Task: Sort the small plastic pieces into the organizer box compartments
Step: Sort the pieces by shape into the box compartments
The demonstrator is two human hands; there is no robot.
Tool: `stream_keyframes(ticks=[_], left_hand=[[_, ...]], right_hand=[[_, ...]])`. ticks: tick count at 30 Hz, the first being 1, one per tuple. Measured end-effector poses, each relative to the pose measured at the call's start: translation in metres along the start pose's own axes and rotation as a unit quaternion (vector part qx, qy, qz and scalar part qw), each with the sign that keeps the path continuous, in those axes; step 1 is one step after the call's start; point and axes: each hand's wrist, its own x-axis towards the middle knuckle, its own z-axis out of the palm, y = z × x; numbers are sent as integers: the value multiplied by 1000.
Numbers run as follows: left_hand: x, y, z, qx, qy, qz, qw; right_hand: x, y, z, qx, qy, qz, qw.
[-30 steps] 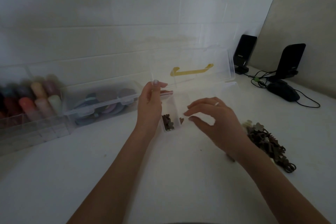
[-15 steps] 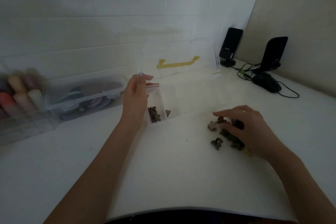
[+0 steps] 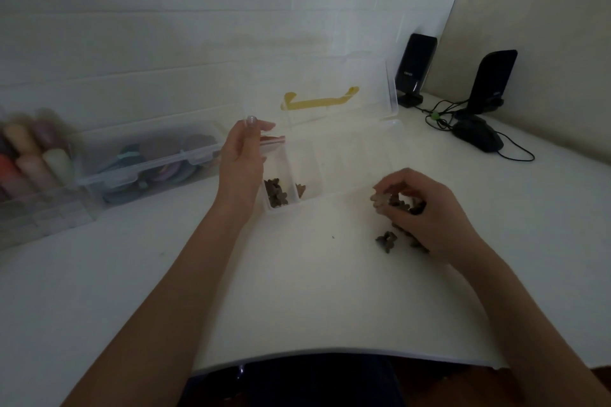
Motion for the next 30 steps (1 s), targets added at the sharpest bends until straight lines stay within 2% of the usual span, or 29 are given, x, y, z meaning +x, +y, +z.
stream_keyframes(ticks=[7, 9, 16, 22, 27, 30], left_hand=[[-2, 2, -1, 2, -7, -8, 1000], [-2, 2, -2, 8, -8, -6, 1000], [-4, 4, -1, 23, -5, 2, 1000], [-2, 3, -1, 24, -7, 9, 1000], [-4, 4, 0, 3, -10, 10, 1000], [-2, 2, -1, 18, -8, 12, 1000]], right_hand=[[8, -22, 12, 149, -1, -6, 989], [10, -26, 19, 155, 3, -16, 988], [25, -43, 45, 114, 1, -54, 992], [51, -66, 66, 99, 22, -124, 987], [62, -66, 82, -8, -24, -192, 981], [55, -58, 81, -68, 19, -199, 977]])
